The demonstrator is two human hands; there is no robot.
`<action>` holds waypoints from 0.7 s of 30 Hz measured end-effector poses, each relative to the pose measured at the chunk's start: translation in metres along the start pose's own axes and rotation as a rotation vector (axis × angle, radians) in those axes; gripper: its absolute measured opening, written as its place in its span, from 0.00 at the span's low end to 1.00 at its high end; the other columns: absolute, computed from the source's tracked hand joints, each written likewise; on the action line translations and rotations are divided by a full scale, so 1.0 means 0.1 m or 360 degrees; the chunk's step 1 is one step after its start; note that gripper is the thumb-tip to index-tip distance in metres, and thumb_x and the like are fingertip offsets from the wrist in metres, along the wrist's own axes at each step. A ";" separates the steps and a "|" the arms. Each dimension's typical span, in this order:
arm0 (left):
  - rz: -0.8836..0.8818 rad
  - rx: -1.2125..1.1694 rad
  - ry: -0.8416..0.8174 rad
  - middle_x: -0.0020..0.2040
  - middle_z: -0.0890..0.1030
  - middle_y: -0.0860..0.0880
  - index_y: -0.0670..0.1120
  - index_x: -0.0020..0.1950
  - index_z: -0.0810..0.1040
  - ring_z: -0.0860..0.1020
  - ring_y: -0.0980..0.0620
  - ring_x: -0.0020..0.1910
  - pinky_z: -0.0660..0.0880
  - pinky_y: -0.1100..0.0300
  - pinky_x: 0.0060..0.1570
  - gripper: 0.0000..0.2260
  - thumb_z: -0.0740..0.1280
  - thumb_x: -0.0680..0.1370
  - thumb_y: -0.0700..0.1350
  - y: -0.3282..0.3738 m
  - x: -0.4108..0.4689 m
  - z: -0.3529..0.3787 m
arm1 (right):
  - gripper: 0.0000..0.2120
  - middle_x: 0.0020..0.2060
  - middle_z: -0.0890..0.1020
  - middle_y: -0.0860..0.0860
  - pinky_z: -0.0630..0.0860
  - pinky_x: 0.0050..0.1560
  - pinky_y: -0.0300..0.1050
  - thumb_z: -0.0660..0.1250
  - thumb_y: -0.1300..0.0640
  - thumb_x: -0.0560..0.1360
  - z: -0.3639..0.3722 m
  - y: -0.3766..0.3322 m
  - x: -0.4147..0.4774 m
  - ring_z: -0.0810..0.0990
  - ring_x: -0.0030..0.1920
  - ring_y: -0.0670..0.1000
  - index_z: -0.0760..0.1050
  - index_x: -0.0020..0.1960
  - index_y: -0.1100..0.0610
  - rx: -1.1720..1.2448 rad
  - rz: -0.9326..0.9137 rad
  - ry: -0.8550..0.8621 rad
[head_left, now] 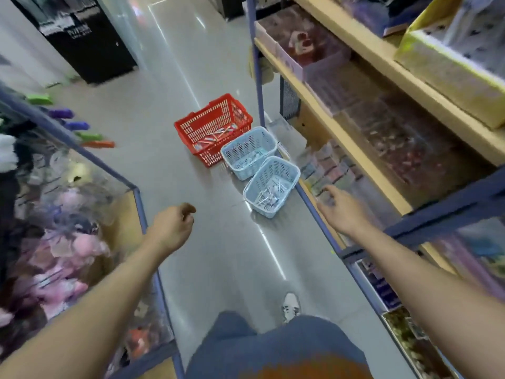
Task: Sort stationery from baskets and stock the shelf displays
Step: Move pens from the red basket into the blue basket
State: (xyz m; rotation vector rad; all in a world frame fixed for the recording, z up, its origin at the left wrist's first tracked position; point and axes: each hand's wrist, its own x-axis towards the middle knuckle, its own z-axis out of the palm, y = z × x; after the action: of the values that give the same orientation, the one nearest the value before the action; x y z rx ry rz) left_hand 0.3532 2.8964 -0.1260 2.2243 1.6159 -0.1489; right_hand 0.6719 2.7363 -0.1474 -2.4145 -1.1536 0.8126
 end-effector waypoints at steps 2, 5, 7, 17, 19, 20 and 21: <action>0.0040 0.0028 0.0003 0.60 0.81 0.47 0.47 0.63 0.78 0.77 0.43 0.60 0.71 0.57 0.55 0.15 0.59 0.80 0.41 0.12 0.46 -0.05 | 0.17 0.60 0.78 0.62 0.66 0.45 0.47 0.63 0.57 0.79 0.08 -0.07 0.38 0.76 0.58 0.61 0.71 0.66 0.62 0.0133 0.0063 0.0051; 0.0131 -0.0041 -0.0045 0.59 0.81 0.44 0.45 0.62 0.79 0.78 0.42 0.58 0.72 0.56 0.54 0.14 0.60 0.79 0.38 0.23 1.24 -0.08 | 0.19 0.62 0.77 0.60 0.68 0.48 0.46 0.64 0.57 0.79 0.23 -0.18 0.89 0.76 0.59 0.60 0.70 0.68 0.60 0.0305 0.0191 0.0133; 0.0249 -0.0025 -0.0103 0.61 0.80 0.43 0.44 0.62 0.79 0.77 0.42 0.59 0.71 0.56 0.55 0.16 0.60 0.77 0.35 0.25 1.78 -0.08 | 0.24 0.63 0.77 0.57 0.69 0.51 0.43 0.66 0.57 0.78 0.35 -0.31 1.23 0.77 0.56 0.57 0.67 0.73 0.56 0.0490 0.0284 0.0258; 0.0953 0.0078 -0.0400 0.61 0.79 0.48 0.46 0.58 0.81 0.78 0.45 0.56 0.72 0.58 0.53 0.15 0.63 0.75 0.34 0.03 4.33 0.25 | 0.30 0.64 0.75 0.49 0.71 0.50 0.43 0.70 0.55 0.76 1.44 -1.03 2.92 0.78 0.51 0.48 0.63 0.75 0.49 0.0982 0.0733 0.0612; 0.1047 0.0113 -0.0486 0.61 0.79 0.48 0.47 0.58 0.81 0.78 0.46 0.57 0.73 0.57 0.55 0.15 0.63 0.75 0.35 -0.02 4.72 0.44 | 0.31 0.64 0.75 0.50 0.75 0.54 0.47 0.71 0.52 0.75 1.68 -1.02 3.15 0.77 0.53 0.49 0.63 0.74 0.47 0.0965 0.0811 0.0647; 0.1098 0.0141 -0.0529 0.62 0.79 0.49 0.48 0.58 0.81 0.78 0.46 0.58 0.74 0.57 0.56 0.15 0.63 0.75 0.36 -0.05 4.89 0.54 | 0.31 0.65 0.75 0.50 0.75 0.56 0.49 0.71 0.50 0.75 1.81 -1.00 3.26 0.77 0.55 0.50 0.63 0.74 0.46 0.0947 0.0847 0.0652; 0.1157 0.0172 -0.0576 0.61 0.79 0.49 0.48 0.58 0.80 0.77 0.46 0.59 0.75 0.56 0.56 0.15 0.62 0.75 0.36 -0.08 5.05 0.67 | 0.31 0.65 0.74 0.50 0.75 0.58 0.51 0.72 0.49 0.74 1.94 -0.96 3.37 0.77 0.58 0.51 0.63 0.74 0.46 0.0921 0.0882 0.0658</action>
State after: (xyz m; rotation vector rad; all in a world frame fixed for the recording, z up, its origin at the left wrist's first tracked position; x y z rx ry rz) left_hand 0.5223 3.3245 -0.3444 2.5288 0.5736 -0.4078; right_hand 0.6638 3.0728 -0.3655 -2.2388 -0.0601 0.6267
